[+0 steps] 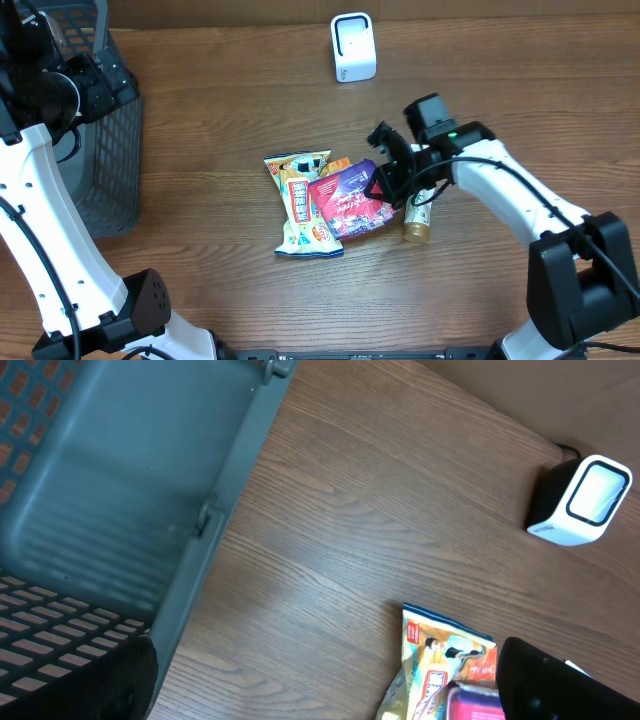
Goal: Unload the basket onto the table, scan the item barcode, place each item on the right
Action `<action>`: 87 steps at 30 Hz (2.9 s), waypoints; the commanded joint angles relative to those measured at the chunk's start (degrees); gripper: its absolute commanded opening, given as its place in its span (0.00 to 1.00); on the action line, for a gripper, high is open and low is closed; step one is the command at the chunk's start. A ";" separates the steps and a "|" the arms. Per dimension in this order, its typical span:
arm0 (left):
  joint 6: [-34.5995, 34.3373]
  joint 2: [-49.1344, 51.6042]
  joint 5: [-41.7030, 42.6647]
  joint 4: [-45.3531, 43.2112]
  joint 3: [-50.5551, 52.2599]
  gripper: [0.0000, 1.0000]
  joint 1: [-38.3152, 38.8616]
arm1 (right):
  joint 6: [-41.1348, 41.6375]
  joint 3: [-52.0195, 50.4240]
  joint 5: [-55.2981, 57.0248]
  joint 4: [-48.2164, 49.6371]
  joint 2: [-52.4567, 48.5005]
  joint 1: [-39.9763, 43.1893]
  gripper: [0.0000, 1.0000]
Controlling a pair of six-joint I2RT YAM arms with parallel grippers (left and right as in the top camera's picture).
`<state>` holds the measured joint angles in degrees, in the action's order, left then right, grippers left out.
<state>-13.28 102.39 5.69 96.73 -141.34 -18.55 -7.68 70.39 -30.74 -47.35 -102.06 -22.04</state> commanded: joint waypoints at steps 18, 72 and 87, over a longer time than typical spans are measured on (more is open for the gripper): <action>0.87 -0.81 -0.33 0.07 0.20 1.00 -0.59 | 6.19 15.54 19.10 -17.55 1.77 -3.50 1.00; 0.87 -0.81 -0.33 0.07 0.20 1.00 -0.59 | 33.11 12.28 59.01 -10.43 -16.63 -29.55 0.04; 0.87 -0.81 -0.33 0.07 0.20 1.00 -0.57 | 26.45 26.43 27.93 -14.40 -2.16 -20.85 0.04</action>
<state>-13.28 102.39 5.69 96.73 -141.34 -18.52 22.22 93.73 11.70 -62.39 -111.04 -46.65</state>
